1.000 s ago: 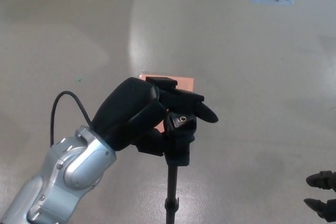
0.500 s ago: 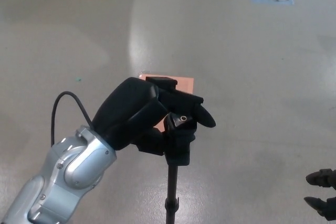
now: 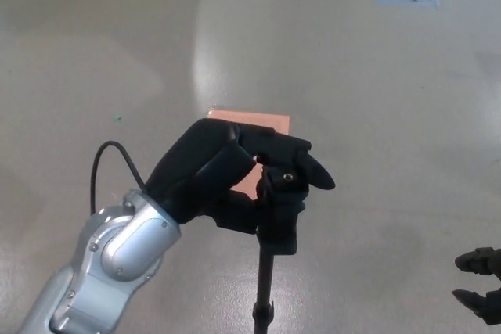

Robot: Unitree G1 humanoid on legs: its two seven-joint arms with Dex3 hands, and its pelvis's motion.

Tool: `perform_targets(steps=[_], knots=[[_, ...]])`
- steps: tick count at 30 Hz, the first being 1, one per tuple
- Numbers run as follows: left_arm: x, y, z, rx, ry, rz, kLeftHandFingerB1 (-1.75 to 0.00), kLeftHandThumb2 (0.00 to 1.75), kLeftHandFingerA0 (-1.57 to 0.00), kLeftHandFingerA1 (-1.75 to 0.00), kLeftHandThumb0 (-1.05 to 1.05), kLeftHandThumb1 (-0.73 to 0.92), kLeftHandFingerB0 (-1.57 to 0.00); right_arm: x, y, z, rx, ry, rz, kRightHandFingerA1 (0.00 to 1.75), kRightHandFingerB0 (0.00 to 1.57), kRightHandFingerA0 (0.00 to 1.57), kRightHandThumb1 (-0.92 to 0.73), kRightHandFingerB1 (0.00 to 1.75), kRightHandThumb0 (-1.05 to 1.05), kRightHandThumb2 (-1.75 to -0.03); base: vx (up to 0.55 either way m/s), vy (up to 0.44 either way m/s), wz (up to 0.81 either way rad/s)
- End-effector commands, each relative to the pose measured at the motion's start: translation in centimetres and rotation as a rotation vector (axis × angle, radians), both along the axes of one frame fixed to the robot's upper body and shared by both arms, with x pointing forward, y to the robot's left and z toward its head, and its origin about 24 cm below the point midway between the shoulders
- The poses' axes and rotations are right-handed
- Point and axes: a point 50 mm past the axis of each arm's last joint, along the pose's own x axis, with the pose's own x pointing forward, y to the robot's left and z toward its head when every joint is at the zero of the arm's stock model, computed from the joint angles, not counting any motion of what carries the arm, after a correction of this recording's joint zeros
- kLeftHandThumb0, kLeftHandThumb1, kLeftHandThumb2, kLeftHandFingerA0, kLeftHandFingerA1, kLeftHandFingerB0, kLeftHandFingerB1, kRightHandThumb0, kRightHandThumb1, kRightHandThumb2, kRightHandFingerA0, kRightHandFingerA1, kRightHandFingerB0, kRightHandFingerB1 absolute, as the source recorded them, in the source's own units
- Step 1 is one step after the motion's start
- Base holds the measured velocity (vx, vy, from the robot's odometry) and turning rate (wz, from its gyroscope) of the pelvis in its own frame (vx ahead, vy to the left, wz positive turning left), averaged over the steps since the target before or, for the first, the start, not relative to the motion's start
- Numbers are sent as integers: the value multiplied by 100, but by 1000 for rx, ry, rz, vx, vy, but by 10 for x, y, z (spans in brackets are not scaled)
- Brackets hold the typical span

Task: The robot uses its left hand to grab the top of a phone stand kept on the floor and rotates it anti-clockwise

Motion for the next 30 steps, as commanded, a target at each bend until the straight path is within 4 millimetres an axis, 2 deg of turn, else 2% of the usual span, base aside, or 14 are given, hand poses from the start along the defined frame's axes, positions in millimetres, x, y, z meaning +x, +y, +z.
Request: perform_targets(steps=[1, 30], knots=[[5, -3, -17, -384, 537, -81, -55, 63, -105, -54, -17, 71, -93, 1, -4, 3, -7, 0, -2, 45, 6, 28, -68, 29, -46, -80, 0, 0, 0], [3, -6, -19, -522, 763, -122, -56, 62, -103, -65, -18, 70, -92, 7, -1, 9, -9, -4, 10, 44, 8, 26, -70, 32, -46, -80, 0, 0, 0]])
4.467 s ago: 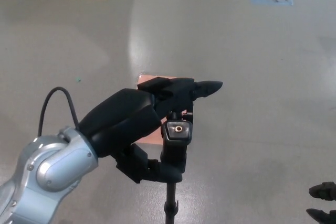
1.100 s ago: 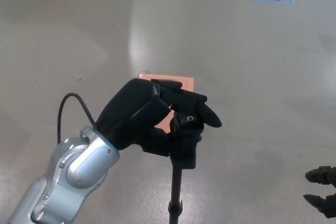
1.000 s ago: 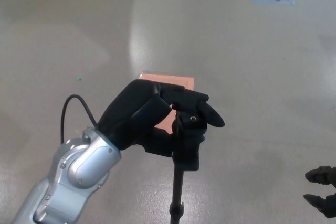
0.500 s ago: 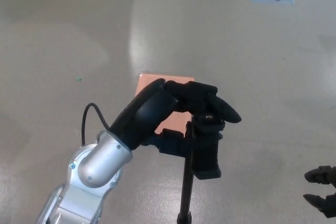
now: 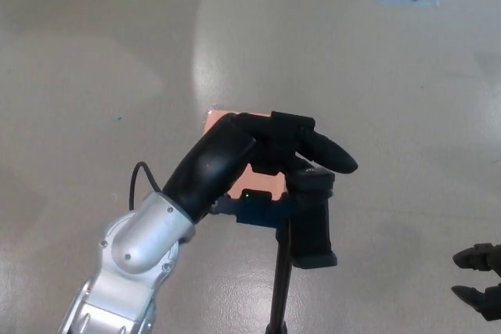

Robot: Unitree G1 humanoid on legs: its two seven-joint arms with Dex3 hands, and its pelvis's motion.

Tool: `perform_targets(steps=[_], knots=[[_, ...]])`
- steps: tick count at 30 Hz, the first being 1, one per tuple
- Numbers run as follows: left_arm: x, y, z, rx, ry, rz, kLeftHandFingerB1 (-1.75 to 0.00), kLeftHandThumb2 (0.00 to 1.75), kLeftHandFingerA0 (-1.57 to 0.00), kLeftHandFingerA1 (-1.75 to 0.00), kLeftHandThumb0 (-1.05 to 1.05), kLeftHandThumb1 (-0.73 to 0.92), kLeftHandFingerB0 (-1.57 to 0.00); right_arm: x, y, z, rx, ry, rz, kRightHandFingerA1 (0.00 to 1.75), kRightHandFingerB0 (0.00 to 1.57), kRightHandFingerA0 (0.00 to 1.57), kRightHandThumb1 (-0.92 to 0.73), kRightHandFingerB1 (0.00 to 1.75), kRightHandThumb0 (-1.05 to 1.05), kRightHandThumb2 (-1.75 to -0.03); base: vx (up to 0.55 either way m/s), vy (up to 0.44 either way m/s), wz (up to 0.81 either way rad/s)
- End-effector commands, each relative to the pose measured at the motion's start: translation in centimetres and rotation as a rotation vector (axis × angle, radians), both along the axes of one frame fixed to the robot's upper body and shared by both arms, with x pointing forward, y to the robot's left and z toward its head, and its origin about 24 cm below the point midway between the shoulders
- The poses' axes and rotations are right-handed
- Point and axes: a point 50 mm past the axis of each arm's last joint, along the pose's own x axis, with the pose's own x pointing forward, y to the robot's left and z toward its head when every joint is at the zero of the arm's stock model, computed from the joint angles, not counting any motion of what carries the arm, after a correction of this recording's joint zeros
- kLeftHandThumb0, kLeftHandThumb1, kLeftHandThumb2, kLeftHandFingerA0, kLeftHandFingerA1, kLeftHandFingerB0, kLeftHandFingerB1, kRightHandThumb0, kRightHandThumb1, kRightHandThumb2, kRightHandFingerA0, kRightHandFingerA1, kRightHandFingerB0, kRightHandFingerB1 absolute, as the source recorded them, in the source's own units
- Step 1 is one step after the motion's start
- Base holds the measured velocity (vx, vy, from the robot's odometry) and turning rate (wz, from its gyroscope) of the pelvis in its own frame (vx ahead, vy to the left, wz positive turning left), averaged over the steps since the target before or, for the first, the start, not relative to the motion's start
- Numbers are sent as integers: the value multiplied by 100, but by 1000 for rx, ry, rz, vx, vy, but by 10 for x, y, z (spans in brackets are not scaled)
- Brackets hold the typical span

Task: The robot uses its left hand to grab the top of a phone stand kept on the floor and rotates it anti-clockwise

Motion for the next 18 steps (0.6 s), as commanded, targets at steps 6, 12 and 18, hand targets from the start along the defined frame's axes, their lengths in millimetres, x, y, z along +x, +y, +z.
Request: perform_targets(steps=[6, 12, 18], knots=[[1, 2, -15, -230, 438, -53, -56, 62, -100, -65, -18, 70, -94, 4, -3, 6, -8, 3, 6, 44, 9, 28, -70, 33, -46, -78, 0, 0, 0], [4, 4, -15, -264, 514, -21, -55, 63, -100, -60, -18, 72, -94, 5, -2, 7, -4, -2, 7, 44, 9, 28, -70, 32, -46, -78, 0, 0, 0], [6, 5, -17, -280, 563, 8, -55, 63, -101, -59, -17, 73, -92, 6, -1, 8, 2, -4, 4, 44, 9, 26, -71, 33, -44, -78, 0, 0, 0]])
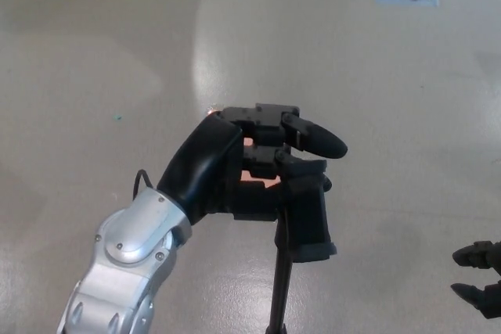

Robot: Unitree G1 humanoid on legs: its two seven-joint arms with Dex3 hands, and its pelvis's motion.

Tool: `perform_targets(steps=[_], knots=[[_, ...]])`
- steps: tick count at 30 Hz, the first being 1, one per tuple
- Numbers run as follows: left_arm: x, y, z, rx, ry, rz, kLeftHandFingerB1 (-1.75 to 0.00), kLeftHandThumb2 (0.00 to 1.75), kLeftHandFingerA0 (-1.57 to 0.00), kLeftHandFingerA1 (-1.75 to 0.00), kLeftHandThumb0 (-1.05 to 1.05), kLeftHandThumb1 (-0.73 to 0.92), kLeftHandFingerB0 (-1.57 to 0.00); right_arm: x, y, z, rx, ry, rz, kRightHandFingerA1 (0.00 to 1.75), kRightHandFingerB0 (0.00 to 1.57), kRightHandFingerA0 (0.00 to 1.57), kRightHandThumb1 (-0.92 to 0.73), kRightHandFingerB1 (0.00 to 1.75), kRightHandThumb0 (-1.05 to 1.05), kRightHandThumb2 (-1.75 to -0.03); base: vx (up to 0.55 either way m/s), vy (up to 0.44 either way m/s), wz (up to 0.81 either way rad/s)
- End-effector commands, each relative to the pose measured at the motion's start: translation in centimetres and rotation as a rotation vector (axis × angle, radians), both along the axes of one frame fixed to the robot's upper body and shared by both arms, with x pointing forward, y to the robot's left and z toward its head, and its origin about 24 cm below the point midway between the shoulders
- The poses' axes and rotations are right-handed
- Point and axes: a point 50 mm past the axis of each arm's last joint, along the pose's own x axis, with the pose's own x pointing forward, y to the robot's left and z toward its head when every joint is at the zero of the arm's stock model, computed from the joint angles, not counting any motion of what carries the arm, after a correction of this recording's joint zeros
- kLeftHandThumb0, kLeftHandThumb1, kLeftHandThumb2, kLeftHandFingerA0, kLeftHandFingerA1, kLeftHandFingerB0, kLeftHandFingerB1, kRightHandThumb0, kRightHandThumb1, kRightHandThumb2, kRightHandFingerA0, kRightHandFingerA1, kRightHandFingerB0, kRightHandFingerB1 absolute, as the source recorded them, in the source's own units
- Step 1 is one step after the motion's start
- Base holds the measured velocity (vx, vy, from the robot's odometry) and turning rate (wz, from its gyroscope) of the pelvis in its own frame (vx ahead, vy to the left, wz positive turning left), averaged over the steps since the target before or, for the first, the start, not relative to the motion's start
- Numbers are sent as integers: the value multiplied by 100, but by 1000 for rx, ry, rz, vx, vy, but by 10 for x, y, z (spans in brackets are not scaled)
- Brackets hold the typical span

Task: The robot uses its left hand to grab the top of a phone stand kept on the floor and rotates it anti-clockwise

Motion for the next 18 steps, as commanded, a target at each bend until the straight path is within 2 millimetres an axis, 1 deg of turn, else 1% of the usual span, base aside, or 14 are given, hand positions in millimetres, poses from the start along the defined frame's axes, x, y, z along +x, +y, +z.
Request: perform_targets(steps=[1, 2, 18], knots=[[2, 1, -15, -165, 379, 1, -55, 63, -101, -59, -17, 73, -92, 5, -1, 6, 3, -1, 2, 44, 9, 26, -71, 33, -44, -78, 0, 0, 0], [3, 1, -16, -168, 389, 4, -55, 63, -100, -61, -16, 75, -91, 5, -1, 7, -2, 0, 5, 43, 9, 26, -71, 31, -45, -78, 0, 0, 0], [3, 3, -18, -166, 448, 15, -55, 62, -98, -62, -16, 75, -90, 6, -1, 8, -5, -6, 5, 44, 9, 27, -70, 34, -46, -78, 0, 0, 0]])
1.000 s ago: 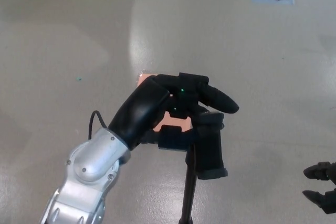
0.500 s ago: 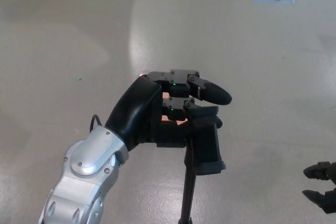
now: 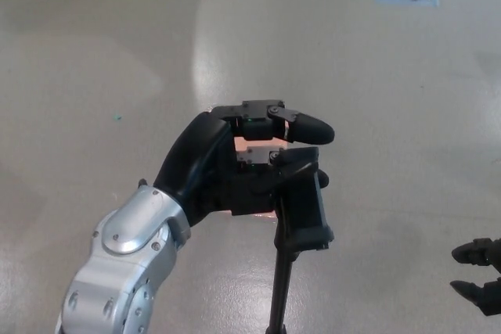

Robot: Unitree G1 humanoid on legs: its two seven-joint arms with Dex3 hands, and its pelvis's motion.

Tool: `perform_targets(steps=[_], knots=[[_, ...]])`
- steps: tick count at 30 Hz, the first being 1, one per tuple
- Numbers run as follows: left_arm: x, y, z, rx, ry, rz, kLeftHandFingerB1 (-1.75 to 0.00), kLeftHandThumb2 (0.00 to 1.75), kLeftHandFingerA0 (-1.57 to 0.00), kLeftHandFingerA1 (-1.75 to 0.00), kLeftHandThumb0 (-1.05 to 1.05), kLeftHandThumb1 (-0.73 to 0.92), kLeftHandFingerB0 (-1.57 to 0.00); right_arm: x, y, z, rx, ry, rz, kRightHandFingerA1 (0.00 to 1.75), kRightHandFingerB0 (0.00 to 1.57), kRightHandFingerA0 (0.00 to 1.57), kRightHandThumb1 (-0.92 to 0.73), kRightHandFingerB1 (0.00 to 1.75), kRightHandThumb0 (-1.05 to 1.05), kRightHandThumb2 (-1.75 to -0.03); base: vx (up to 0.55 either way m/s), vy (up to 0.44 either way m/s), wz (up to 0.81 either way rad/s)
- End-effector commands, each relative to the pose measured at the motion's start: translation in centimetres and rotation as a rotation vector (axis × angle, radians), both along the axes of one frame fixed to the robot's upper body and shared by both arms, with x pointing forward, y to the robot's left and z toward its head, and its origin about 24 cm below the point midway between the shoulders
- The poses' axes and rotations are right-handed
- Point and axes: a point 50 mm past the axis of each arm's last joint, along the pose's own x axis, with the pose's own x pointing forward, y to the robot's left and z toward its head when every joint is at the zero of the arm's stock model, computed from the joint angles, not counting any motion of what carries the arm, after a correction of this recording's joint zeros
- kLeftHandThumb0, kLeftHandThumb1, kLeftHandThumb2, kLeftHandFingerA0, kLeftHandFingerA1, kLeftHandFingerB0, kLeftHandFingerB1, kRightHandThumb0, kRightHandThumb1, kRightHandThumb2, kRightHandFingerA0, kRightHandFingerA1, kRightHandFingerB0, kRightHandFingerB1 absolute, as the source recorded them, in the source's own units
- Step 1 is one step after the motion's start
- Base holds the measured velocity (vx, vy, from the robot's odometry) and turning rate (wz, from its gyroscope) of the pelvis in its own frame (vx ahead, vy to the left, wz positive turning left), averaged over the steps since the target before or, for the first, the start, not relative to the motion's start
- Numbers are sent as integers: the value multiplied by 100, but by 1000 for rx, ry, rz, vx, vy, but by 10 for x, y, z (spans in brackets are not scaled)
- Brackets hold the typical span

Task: The robot uses its left hand to grab the top of a phone stand kept on the floor and rotates it anti-clockwise

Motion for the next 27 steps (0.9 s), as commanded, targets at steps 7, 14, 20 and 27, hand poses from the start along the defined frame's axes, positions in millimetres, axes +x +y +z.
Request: perform_targets(steps=[7, 14, 20, 27], knots=[[-1, -1, -13, -52, 262, -16, -55, 63, -99, -63, -16, 75, -90, 5, -2, 6, 9, -5, -7, 43, 9, 26, -71, 33, -45, -78, 0, 0, 0], [-2, -1, -15, -64, 301, -20, -55, 63, -100, -62, -17, 75, -89, 5, -1, 7, -5, -3, 4, 44, 9, 27, -70, 34, -46, -78, 0, 0, 0], [0, -1, -18, -109, 370, -22, -56, 62, -102, -64, -15, 72, -88, 6, -1, 7, -3, -5, 1, 44, 9, 27, -71, 34, -45, -78, 0, 0, 0], [0, 0, -19, -154, 439, -22, -57, 62, -99, -68, -16, 74, -85, 6, -1, 8, -6, -5, 4, 44, 9, 27, -71, 34, -45, -78, 0, 0, 0]])
